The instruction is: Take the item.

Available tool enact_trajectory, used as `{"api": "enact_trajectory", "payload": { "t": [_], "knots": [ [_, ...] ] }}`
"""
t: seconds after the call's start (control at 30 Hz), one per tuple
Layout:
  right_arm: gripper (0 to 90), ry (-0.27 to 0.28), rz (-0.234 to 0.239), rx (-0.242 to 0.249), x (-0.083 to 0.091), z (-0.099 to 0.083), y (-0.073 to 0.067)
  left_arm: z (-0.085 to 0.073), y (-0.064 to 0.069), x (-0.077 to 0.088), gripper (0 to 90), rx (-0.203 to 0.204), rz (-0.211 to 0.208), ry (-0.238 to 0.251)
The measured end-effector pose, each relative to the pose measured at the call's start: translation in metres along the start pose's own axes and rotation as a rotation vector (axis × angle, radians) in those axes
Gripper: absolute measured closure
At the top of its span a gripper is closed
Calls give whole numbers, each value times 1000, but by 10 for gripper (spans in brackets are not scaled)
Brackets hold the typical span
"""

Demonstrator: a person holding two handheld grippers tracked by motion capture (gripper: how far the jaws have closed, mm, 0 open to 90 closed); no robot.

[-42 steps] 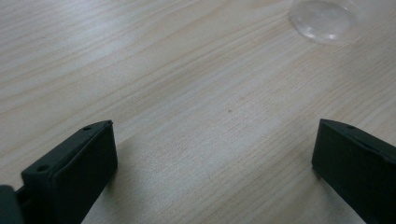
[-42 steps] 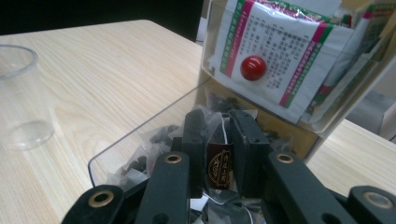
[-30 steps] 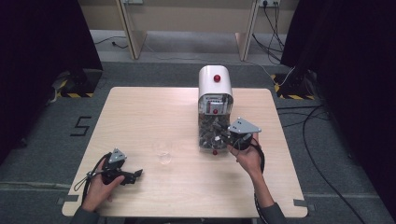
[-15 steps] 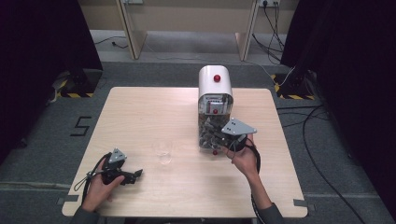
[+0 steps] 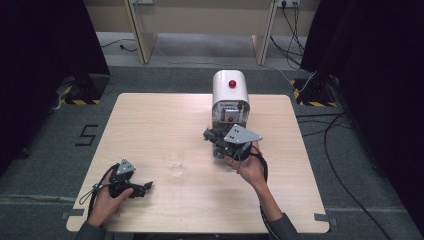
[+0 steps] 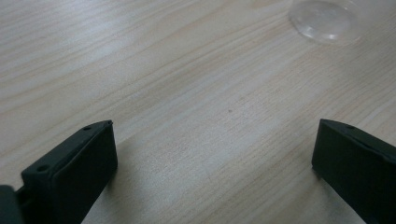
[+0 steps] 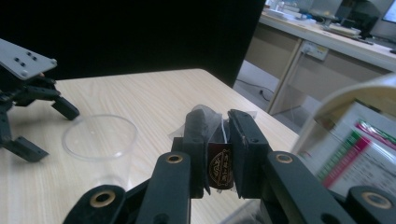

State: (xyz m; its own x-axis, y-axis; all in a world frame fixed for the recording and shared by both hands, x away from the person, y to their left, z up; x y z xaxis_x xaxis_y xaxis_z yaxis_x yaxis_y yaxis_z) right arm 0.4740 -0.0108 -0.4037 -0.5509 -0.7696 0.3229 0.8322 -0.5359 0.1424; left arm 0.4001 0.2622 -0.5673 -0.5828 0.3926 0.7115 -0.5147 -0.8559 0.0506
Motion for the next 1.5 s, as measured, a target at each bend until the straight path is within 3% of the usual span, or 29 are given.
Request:
{"api": "enact_trajectory", "payload": {
  "t": [0.43, 0.87, 1.2, 1.5],
  "knots": [
    [780, 17, 89, 54, -23, 15, -33, 0, 0, 0, 0, 0, 0, 0],
    [781, 0, 124, 43, -36, 10, -47, 0, 0, 0, 0, 0, 0, 0],
    [781, -7, 163, 88, -47, 7, -64, 0, 0, 0, 0, 0, 1, 0],
    [781, -18, 194, 94, -57, 3, -78, 0, 0, 0, 0, 0, 0, 0]
  ]
}}
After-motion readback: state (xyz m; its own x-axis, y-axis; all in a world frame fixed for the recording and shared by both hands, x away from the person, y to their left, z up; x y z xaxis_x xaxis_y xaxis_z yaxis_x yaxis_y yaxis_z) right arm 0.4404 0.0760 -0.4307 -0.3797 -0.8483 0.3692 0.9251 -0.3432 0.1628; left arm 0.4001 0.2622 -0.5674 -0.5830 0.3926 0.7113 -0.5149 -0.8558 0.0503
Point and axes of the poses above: each handheld gripper's, and its own axes: x roughly backward along the jaws, z roughly out of its top, y roughly to its right, the point moved 9 cm from there along -x, roughly forward along the jaws, and after that the axes turned 1 degree about -x, right-handed, at the moved point
